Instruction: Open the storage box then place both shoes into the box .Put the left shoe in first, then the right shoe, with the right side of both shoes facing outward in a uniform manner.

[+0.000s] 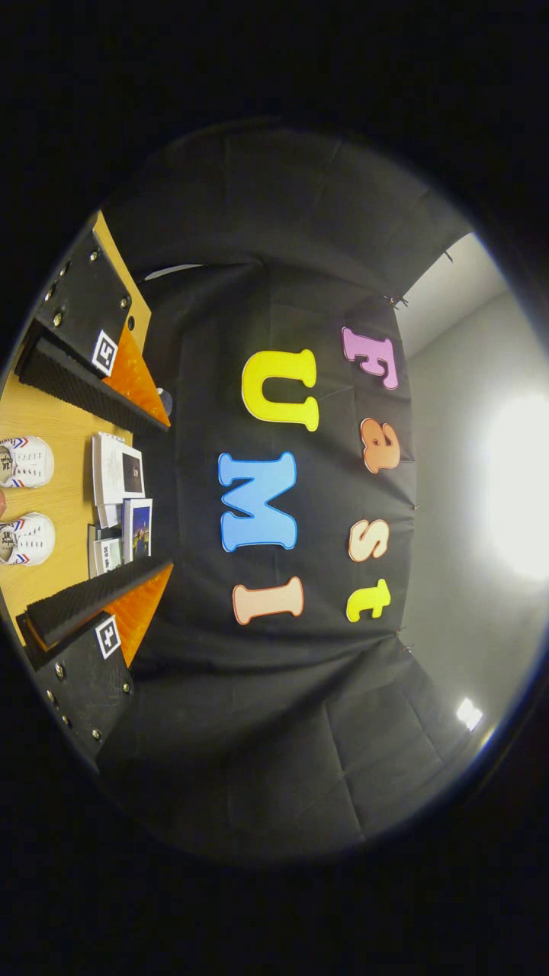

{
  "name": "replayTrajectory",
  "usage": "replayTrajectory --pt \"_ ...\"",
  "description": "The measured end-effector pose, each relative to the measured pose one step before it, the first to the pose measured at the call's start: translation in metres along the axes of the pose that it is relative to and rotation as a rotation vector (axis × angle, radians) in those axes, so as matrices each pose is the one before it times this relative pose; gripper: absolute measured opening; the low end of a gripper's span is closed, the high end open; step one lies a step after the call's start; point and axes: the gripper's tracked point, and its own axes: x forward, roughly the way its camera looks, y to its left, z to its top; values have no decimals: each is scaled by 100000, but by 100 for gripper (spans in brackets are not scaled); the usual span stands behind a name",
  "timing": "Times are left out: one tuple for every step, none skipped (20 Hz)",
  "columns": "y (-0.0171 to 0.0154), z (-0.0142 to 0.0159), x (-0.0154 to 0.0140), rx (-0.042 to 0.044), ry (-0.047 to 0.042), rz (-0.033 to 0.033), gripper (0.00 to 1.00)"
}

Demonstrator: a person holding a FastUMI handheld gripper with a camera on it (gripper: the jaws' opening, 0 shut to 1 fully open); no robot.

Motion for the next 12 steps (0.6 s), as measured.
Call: replayTrajectory --pt "152 -14 -17 227 10 564 98" --pt "214 52 79 714 -88 1083 98" --pt "331 -164 -47 1164 197 1415 98" --pt "406 -295 44 1838 676 1948 98" --pt "469 -661 18 2910 1398 2624 98" --pt "513 -650 105 3899 1660 2789 99" --pt "473 -630 71 4537 1788 3026 99" --pt "447 -598 134 4692 1703 2870 98" --pt "239 -730 90 4712 1624 2557 98" --pt "235 -613 239 4222 1742 2451 99" --pt "392 -996 132 4664 2371 2657 99" --pt "311 -816 155 4829 2429 2755 98"
